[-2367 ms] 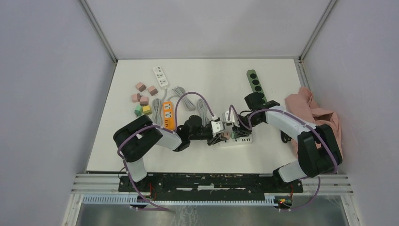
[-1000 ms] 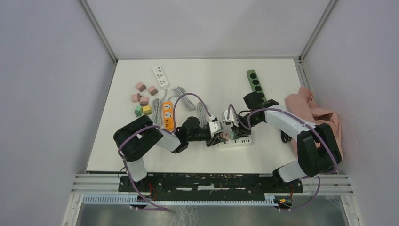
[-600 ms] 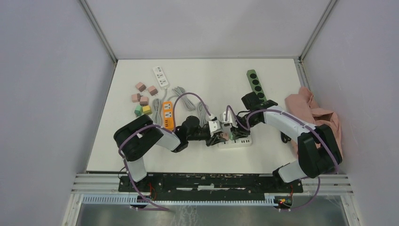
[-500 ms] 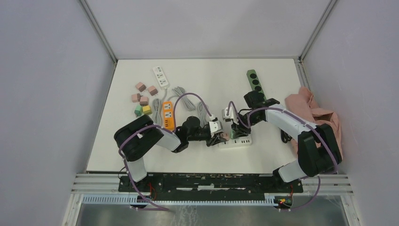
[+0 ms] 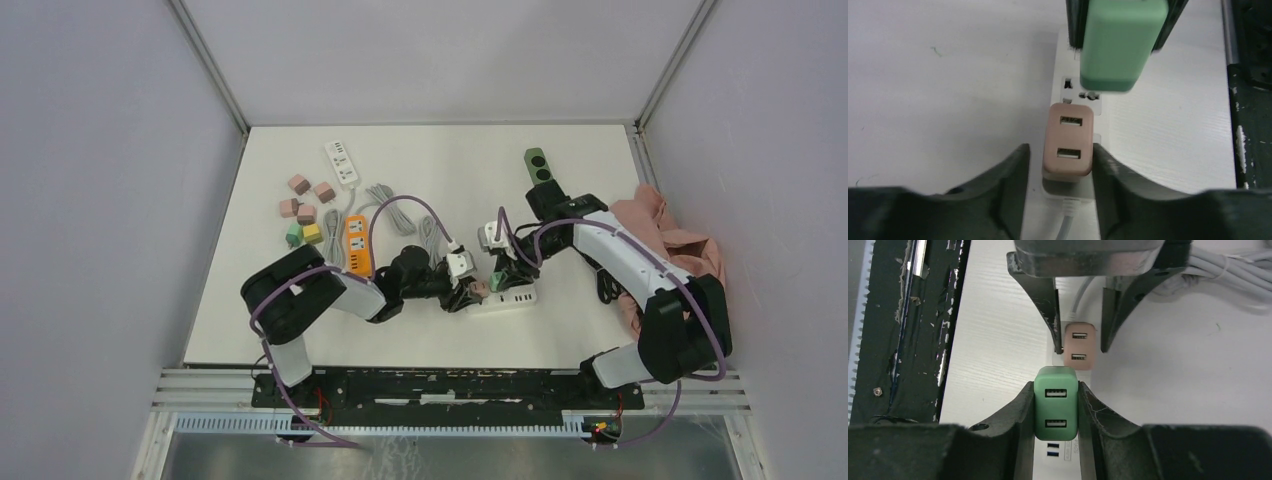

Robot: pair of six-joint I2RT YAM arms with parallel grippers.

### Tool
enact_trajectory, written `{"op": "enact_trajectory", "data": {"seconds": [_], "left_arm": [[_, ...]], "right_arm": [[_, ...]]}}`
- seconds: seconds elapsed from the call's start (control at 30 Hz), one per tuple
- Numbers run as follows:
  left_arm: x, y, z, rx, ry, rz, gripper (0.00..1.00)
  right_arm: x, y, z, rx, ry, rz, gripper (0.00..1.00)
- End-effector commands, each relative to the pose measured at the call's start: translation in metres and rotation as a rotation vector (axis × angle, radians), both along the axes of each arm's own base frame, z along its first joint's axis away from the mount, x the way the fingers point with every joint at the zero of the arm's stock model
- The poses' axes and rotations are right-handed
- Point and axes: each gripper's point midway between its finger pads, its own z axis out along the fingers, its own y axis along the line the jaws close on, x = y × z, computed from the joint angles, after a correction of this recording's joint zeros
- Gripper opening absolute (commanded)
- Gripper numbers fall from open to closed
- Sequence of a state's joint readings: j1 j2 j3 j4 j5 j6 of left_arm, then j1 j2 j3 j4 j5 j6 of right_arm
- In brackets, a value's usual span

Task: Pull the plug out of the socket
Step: Remove the plug from the socket.

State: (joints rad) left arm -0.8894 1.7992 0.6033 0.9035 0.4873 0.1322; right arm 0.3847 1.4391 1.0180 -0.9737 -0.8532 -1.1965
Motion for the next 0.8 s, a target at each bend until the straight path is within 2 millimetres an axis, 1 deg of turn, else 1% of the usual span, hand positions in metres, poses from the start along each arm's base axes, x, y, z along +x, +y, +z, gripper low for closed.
{"op": "enact_trajectory", "data": {"seconds": [0.0, 0.07, 0.17, 0.27, 0.33, 0.4, 0.47, 0.57, 0.63, 0.7, 0.77], "left_arm": [[0.006, 0.005, 0.015, -0.01, 0.107, 0.12, 0.63], [0.007, 0.006, 0.03, -0.045, 0.107, 0.134, 0.73], [0.004, 0.01, 0.049, -0.077, 0.106, 0.145, 0.8], [0.004, 0.02, 0.059, -0.071, 0.109, 0.187, 0.82], [0.006, 0.031, 0.063, -0.062, 0.125, 0.246, 0.82], [0.007, 0.046, 0.07, -0.069, 0.137, 0.319, 0.82], [0.005, 0.062, 0.083, -0.118, 0.157, 0.391, 0.82], [-0.005, 0.083, 0.106, -0.21, 0.184, 0.442, 0.83], [-0.015, 0.092, 0.12, -0.283, 0.223, 0.454, 0.92], [-0.024, 0.101, 0.134, -0.376, 0.269, 0.462, 1.0], [-0.032, 0.11, 0.145, -0.472, 0.318, 0.466, 0.99]], "right_arm": [[0.0, -0.018, 0.027, -0.025, 0.05, -0.026, 0.0], [-0.003, -0.022, 0.033, -0.009, 0.069, -0.033, 0.0], [-0.003, -0.022, 0.041, 0.026, 0.074, -0.046, 0.0], [-0.003, -0.019, 0.05, 0.058, 0.089, -0.069, 0.0], [-0.004, -0.017, 0.057, 0.085, 0.107, -0.081, 0.0], [-0.006, -0.015, 0.065, 0.117, 0.126, -0.096, 0.0], [-0.008, -0.012, 0.072, 0.147, 0.158, -0.116, 0.0], [-0.01, -0.005, 0.082, 0.205, 0.246, -0.177, 0.0], [-0.01, 0.002, 0.091, 0.261, 0.341, -0.237, 0.0], [-0.007, 0.007, 0.095, 0.293, 0.434, -0.315, 0.0], [-0.002, 0.01, 0.097, 0.326, 0.509, -0.388, 0.0]]}}
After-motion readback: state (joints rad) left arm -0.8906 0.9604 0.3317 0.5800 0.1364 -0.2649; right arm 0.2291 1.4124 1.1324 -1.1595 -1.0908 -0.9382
